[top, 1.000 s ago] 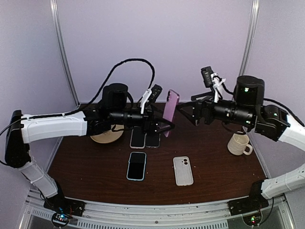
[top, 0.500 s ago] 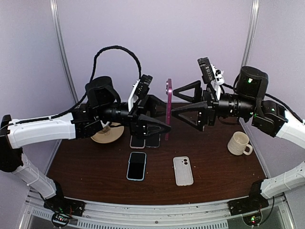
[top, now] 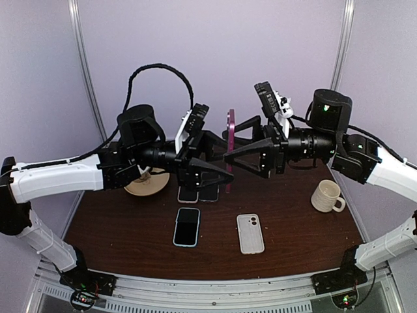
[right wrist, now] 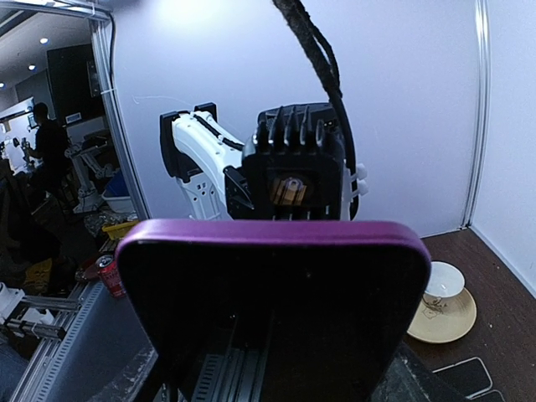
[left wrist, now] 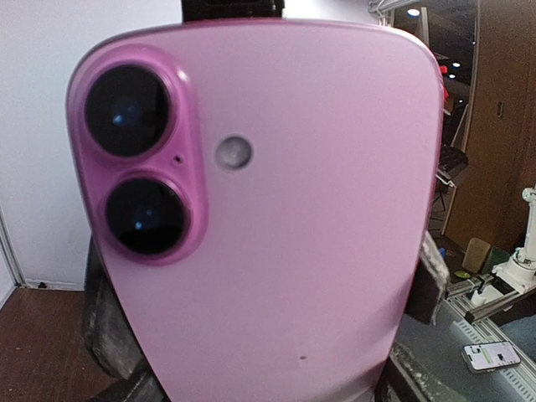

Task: Put the phone into the phone case
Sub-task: Pass from the left arm to the right, then install the phone into the phone case.

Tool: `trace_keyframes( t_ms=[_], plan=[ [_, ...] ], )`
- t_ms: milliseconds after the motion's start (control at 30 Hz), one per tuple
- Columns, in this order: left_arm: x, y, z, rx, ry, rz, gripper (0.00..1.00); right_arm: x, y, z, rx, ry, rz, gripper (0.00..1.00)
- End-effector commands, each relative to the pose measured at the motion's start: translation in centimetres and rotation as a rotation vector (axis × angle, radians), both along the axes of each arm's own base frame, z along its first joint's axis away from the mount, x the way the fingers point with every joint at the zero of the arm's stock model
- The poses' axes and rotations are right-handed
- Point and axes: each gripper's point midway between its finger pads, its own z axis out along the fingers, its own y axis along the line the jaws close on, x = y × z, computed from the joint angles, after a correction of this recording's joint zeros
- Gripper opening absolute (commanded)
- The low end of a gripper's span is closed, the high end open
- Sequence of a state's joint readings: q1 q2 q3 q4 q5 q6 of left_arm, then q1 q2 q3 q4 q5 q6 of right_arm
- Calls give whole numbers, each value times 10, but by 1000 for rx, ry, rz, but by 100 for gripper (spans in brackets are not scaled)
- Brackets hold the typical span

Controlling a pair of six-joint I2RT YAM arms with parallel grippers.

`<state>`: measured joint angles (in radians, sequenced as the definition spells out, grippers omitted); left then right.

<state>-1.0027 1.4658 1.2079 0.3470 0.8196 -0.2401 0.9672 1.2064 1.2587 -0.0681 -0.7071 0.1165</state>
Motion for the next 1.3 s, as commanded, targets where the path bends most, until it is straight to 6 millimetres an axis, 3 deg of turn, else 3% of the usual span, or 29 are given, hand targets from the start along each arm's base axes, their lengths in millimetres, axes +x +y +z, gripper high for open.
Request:
trace_keyframes(
  t_ms=[0,100,200,333,400,567,700,800,967,1267],
  plan=[
    [-4,3,25,-82,-68,-6,3,-7,-3,16,39,-2,22,59],
    [0,1,22,-64,-58,14,7,-5,-3,17,42,9,10,41],
    [6,0,16,-37,-49,49,38,-3,-3,13,29,30,-4,20],
    [22,2,-2,43,-45,167,83,10,-8,0,-13,80,-98,10],
    [39,8,-20,113,-41,280,95,24,-16,-11,-53,122,-199,0],
    [69,40,-75,319,-42,526,98,73,-54,-64,-197,306,-596,0],
    [77,59,-120,459,10,628,98,95,-91,-116,-289,467,-902,0],
    [73,65,-150,519,47,664,97,99,-109,-158,-333,538,-1107,0],
    [56,68,-188,596,60,688,97,83,-115,-202,-357,473,-1320,0],
    [40,67,-225,604,97,659,97,80,-79,-270,-413,475,-1297,0]
  ],
)
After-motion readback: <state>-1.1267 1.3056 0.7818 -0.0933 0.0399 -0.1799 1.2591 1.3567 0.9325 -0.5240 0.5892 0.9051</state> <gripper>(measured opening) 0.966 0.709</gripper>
